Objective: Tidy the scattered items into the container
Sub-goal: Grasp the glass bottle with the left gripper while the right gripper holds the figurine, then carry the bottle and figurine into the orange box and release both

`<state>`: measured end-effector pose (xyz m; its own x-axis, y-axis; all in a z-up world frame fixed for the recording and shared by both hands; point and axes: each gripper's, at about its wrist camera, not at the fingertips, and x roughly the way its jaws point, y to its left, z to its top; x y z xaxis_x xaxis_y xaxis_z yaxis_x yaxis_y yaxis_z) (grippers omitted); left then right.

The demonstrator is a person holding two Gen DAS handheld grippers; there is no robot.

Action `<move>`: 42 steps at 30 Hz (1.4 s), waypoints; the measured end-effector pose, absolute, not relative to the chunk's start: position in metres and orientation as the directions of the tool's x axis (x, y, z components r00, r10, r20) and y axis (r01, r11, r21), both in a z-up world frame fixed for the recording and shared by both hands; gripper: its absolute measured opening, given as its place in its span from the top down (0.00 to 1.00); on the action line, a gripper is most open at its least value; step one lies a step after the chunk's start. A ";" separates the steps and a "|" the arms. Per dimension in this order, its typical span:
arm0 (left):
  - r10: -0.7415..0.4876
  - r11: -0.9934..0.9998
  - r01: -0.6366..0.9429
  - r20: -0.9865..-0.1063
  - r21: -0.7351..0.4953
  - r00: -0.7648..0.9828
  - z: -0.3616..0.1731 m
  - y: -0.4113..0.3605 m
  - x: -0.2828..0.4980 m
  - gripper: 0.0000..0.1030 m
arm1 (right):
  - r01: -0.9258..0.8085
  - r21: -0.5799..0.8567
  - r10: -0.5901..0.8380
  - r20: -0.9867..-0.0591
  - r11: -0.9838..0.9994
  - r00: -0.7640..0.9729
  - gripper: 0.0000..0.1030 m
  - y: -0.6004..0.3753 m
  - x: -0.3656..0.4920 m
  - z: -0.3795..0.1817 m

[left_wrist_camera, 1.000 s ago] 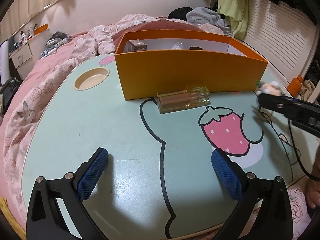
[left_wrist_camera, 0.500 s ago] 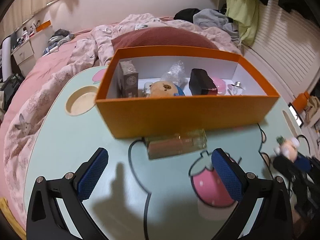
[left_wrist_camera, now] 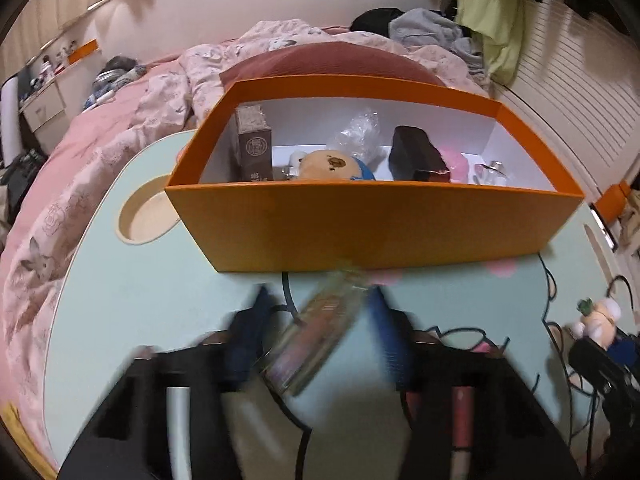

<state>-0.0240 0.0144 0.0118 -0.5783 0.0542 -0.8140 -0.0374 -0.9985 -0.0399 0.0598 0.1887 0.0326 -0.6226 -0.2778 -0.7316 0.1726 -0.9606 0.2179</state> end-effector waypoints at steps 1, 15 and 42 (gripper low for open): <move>0.071 -0.997 -0.050 -0.814 -0.051 -0.577 0.012 0.013 -0.023 0.80 | 0.173 0.217 -0.278 -0.732 -0.961 -0.623 0.64 0.189 0.060 0.033; 0.219 -0.975 -0.124 -0.734 -0.181 -0.643 0.045 0.000 0.018 0.82 | 0.172 0.206 -0.268 -0.732 -0.963 -0.626 0.64 0.186 0.061 0.034; 0.173 -0.983 -0.166 -0.687 -0.077 -0.706 0.122 0.012 -0.089 0.82 | 0.242 0.056 -0.220 -0.647 -0.969 -0.730 0.64 0.137 -0.061 0.122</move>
